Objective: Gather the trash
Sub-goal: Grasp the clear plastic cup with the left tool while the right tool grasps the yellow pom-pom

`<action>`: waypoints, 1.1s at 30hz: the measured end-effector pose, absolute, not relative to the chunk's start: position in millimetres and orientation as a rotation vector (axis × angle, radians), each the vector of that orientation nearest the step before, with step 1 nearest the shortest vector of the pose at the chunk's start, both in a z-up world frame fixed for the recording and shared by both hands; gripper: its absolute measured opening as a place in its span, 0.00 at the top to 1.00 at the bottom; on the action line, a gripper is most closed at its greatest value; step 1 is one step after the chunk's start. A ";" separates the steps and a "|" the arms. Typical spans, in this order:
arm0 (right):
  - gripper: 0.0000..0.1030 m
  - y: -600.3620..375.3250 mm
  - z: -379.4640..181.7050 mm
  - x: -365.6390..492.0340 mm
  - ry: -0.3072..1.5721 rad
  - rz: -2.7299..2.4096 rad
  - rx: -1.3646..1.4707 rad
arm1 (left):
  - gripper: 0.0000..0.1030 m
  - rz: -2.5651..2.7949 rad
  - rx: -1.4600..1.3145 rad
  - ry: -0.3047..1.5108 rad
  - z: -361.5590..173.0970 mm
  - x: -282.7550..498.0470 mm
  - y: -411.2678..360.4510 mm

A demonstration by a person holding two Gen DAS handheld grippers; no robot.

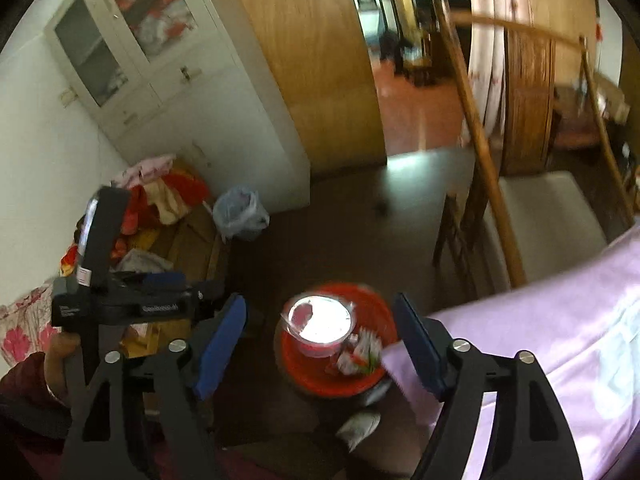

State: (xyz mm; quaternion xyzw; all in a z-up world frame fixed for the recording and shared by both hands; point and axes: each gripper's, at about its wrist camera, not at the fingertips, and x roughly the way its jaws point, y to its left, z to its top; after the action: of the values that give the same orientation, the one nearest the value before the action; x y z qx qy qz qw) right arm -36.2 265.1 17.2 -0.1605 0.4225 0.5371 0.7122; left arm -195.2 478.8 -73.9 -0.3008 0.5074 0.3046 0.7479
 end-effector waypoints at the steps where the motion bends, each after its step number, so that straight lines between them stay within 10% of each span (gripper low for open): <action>1: 0.26 256.6 18.9 -32.7 0.929 1.165 -0.349 | 0.25 0.655 -0.649 1.109 -72.5 -190.5 477.8; 20: 0.26 -128.3 7.5 -16.1 0.907 0.253 0.255 | 0.24 -0.196 -0.107 1.172 -42.9 50.9 185.6; 33: 0.26 -304.6 -28.3 -106.0 0.870 -0.147 0.557 | 0.24 -0.573 0.377 1.286 -105.0 34.3 -38.1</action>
State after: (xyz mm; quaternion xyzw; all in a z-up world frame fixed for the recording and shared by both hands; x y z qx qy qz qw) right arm -106.0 -304.6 -28.3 0.2662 0.4155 -0.0702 0.8670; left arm 34.3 -38.1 -105.0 0.1722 0.5875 -0.2618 0.7461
